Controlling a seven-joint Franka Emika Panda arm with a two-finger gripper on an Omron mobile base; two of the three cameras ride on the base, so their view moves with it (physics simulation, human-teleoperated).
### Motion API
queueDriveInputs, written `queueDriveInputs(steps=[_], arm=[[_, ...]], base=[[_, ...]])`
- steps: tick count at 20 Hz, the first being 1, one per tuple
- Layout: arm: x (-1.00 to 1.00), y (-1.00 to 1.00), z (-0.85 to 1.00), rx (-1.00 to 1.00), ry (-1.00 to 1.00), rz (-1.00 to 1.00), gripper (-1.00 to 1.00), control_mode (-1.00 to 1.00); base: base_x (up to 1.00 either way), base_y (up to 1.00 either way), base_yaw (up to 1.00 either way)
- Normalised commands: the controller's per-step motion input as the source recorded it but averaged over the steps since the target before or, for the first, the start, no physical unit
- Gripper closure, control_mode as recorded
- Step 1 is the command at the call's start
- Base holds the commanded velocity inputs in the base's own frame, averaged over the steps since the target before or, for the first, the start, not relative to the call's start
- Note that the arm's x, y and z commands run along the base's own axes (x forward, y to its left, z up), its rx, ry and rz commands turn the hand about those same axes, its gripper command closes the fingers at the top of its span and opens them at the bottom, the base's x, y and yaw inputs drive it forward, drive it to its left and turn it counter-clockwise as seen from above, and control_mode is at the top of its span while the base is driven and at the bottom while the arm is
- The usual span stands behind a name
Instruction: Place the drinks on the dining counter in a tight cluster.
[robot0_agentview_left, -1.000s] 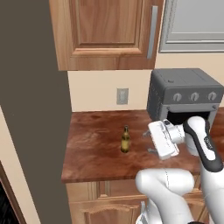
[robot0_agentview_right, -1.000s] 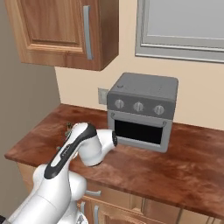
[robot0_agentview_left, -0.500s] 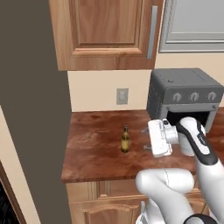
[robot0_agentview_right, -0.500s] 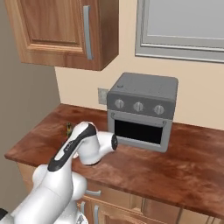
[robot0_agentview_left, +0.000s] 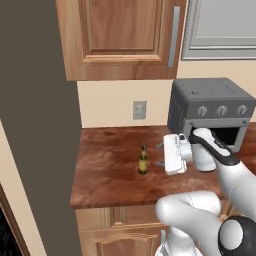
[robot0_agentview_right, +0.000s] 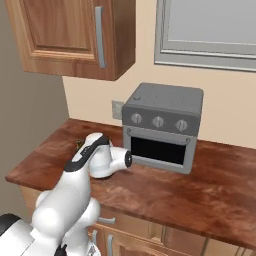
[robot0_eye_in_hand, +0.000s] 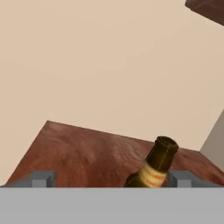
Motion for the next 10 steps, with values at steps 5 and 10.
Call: queueDriveInputs(steps=[5,10], arm=[[0.41,0.1,-0.21,0.0,0.0,0.0,-1.0,-1.0],[0.35,0.02,-0.18,0.0,0.0,0.0,-1.0,-1.0]], base=[[0.0,0.0,0.0],[0.0,0.0,0.0]])
